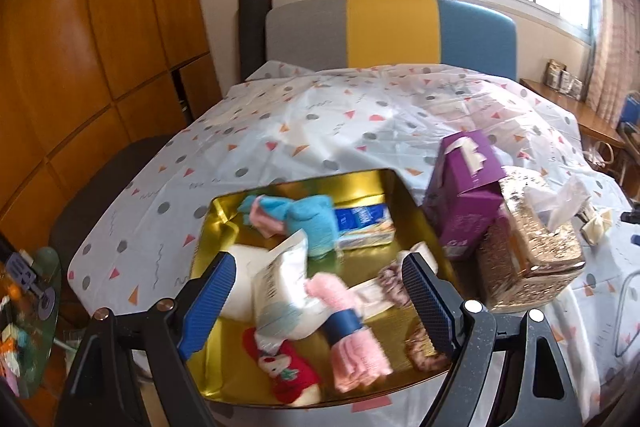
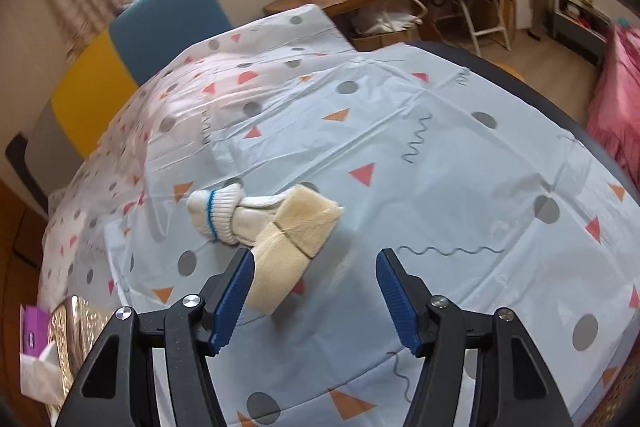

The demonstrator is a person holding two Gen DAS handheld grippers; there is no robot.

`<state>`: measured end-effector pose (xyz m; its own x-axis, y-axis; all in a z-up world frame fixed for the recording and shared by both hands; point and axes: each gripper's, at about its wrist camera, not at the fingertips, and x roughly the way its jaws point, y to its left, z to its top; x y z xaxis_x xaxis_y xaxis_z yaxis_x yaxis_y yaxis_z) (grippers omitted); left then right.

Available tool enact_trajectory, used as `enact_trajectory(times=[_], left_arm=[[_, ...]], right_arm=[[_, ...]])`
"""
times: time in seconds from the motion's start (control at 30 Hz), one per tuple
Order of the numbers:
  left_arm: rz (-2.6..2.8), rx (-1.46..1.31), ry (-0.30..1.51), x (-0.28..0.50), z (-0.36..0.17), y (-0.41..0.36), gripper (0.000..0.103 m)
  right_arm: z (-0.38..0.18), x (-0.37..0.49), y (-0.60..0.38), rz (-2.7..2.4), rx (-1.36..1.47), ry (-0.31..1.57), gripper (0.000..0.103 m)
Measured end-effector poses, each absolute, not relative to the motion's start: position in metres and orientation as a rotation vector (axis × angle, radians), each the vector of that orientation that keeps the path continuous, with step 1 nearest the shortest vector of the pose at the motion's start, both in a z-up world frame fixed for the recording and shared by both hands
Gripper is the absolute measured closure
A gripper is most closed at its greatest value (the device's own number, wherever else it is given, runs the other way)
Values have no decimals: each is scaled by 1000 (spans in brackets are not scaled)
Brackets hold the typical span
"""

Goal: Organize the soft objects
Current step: 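Move the right gripper back toward the glove and beige cloth bundle, then move the left gripper to the beige cloth bundle and grasp it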

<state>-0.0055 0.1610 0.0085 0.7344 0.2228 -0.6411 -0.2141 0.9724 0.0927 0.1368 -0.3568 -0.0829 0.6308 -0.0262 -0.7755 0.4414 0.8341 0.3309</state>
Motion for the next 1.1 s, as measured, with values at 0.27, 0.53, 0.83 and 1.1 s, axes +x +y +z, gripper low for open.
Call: enact_trajectory(times=[0.27, 0.53, 0.83, 1.1], left_arm=[[98, 84, 634, 6, 34, 110, 17], [-57, 153, 623, 17, 45, 51, 17], [-207, 261, 641, 33, 38, -23, 17], [-284, 320, 647, 40, 32, -66, 17]], right_arm=[[-99, 128, -385, -358, 705, 895, 39], [-109, 125, -395, -366, 796, 922, 39], [-107, 124, -400, -360, 831, 914, 39], [-107, 125, -401, -334, 860, 915, 39]])
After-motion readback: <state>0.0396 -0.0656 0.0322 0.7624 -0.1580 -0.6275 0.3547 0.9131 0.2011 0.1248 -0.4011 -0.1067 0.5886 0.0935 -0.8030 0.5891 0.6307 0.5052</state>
